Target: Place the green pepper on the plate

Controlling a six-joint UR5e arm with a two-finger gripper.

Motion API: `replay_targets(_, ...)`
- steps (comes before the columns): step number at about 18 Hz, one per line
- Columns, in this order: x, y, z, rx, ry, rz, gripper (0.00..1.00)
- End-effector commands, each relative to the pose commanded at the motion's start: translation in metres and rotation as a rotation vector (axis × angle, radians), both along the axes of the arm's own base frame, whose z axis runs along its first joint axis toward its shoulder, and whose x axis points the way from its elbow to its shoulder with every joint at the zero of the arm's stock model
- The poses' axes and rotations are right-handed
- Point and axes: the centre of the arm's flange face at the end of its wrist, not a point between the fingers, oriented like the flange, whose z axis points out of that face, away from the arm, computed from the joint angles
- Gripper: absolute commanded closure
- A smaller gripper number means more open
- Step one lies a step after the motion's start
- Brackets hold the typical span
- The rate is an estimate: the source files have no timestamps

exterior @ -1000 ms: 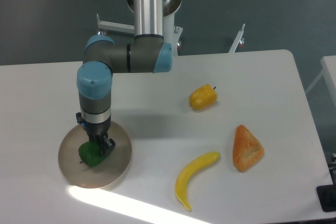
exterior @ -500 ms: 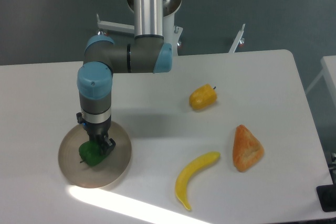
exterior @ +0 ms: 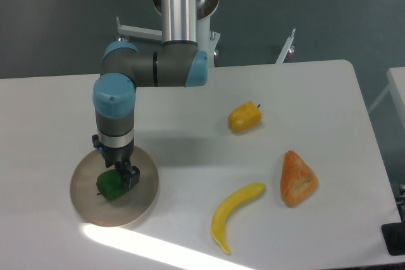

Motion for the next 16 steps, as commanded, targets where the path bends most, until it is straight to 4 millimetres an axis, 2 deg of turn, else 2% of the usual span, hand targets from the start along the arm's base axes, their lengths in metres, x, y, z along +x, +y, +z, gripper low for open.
replay_targets(2,-0.004,-0.001,0.006,0.007,0.003,0.005,0.01)
replay_targets(4,-0.010,-0.004,0.021,0.030,0.011,0.009,0.01)
replay_targets(5,-0.022,-0.007,0.028,0.038,0.015,0.028,0.00)
replay_targets(7,-0.043,-0.010,0.028,0.038,0.017,0.056,0.00)
replay_targets(9,-0.081,-0.014,0.038,0.055,0.026,0.102,0.00)
replay_targets(11,-0.118,-0.019,0.059,0.088,0.052,0.121,0.00)
replay_targets(16,-0.198,-0.043,0.079,0.106,0.104,0.148,0.00)
